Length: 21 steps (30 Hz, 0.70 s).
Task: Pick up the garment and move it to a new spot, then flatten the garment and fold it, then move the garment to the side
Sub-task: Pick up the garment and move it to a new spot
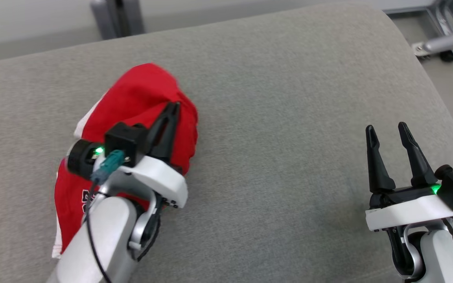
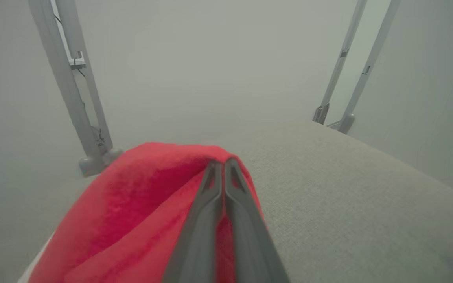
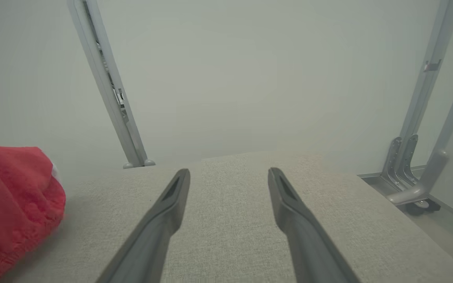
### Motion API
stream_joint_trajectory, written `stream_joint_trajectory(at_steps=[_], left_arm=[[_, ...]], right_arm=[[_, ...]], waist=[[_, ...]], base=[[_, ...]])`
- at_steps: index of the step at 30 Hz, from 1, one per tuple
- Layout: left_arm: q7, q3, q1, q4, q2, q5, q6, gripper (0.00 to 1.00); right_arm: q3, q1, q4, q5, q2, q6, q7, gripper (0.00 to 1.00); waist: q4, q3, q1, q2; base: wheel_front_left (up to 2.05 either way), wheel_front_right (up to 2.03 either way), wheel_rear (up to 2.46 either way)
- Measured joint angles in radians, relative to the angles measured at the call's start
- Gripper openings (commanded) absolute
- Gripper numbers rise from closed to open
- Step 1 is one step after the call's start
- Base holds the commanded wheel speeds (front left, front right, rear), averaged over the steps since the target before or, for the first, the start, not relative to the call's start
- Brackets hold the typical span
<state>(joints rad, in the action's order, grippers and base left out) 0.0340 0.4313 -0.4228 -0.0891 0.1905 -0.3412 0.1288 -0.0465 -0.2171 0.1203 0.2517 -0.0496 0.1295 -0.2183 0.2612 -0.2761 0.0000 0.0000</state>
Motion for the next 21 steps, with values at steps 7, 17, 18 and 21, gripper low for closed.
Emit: stream_joint_trajectory(at_steps=[7, 17, 18, 21], left_arm=[[0.001, 0.084, -0.092, -0.15, -0.061, 0.009, -0.062, 0.0], [-0.1, 0.145, -0.131, -0.272, -0.108, -0.002, -0.128, 1.0], [-0.116, 0.145, -0.129, -0.265, -0.108, -0.002, -0.129, 1.0], [-0.155, 0.119, -0.108, -0.236, -0.1, -0.019, -0.118, 1.0]], right_arm=[[-0.014, -0.022, 0.019, 0.026, 0.0, 0.0, -0.022, 1.0], [0.0, -0.04, 0.046, 0.026, 0.001, 0.0, -0.035, 1.0], [0.001, -0.04, 0.048, 0.019, 0.001, 0.0, -0.036, 1.0], [0.007, -0.04, 0.049, 0.006, 0.001, 0.0, -0.037, 1.0]], waist=[[0.069, -0.073, 0.0, 0.0], [0.036, -0.091, 0.0, 0.0], [0.027, -0.086, 0.0, 0.0], [-0.005, -0.066, 0.0, 0.0]], base=[[0.0, 0.0, 0.0], [0.0, 0.0, 0.0], [0.0, 0.0, 0.0], [0.0, 0.0, 0.0]])
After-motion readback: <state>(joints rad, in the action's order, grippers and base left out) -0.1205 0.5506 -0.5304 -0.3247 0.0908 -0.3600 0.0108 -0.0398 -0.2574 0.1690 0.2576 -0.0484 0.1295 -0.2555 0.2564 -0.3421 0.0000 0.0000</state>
